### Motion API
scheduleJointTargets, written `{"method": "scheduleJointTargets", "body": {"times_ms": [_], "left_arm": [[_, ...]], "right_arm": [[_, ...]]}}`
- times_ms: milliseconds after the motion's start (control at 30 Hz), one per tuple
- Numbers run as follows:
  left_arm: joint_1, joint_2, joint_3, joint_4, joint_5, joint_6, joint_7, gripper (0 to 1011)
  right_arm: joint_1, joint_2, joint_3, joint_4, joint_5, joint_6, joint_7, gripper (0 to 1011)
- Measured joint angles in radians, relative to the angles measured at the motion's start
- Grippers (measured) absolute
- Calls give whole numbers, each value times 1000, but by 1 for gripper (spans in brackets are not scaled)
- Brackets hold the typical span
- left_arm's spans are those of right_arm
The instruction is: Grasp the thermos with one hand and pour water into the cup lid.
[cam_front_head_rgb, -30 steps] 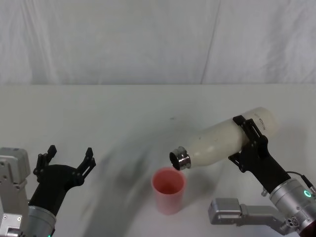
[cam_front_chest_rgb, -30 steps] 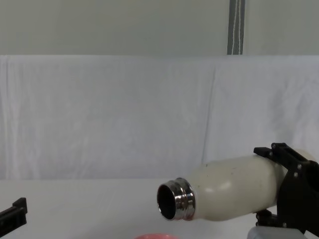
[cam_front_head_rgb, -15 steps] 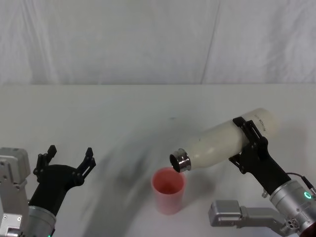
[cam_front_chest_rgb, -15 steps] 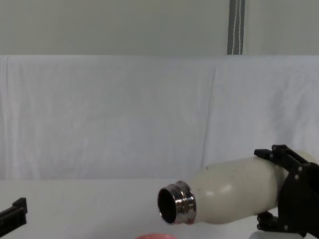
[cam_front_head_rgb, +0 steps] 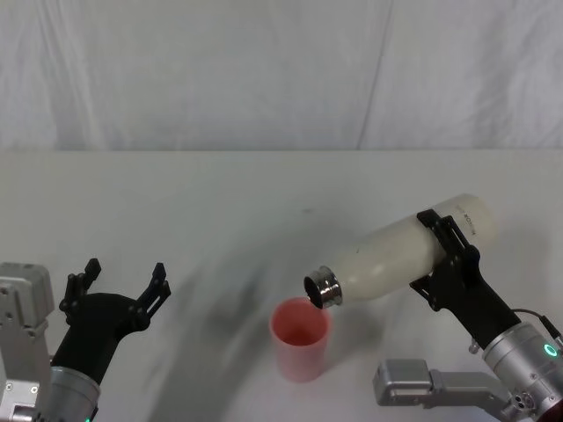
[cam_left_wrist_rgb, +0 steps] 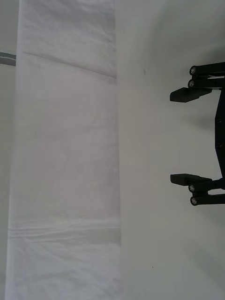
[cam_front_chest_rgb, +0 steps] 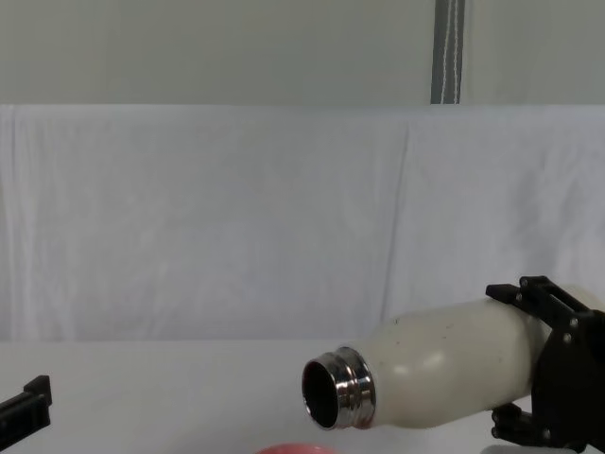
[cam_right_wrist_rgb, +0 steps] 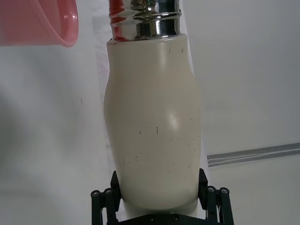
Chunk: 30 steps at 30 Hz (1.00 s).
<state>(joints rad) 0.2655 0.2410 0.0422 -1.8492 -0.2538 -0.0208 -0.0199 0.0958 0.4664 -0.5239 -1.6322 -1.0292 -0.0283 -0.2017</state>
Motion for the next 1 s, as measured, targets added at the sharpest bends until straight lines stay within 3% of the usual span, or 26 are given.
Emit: {"method": "scheduleJointTargets", "body": {"times_ms": [1000], "left_arm": [[0, 0, 0, 0, 0, 0, 0, 1001]], "right_arm": [[9, 3, -12, -1, -20, 7, -2, 953]]}}
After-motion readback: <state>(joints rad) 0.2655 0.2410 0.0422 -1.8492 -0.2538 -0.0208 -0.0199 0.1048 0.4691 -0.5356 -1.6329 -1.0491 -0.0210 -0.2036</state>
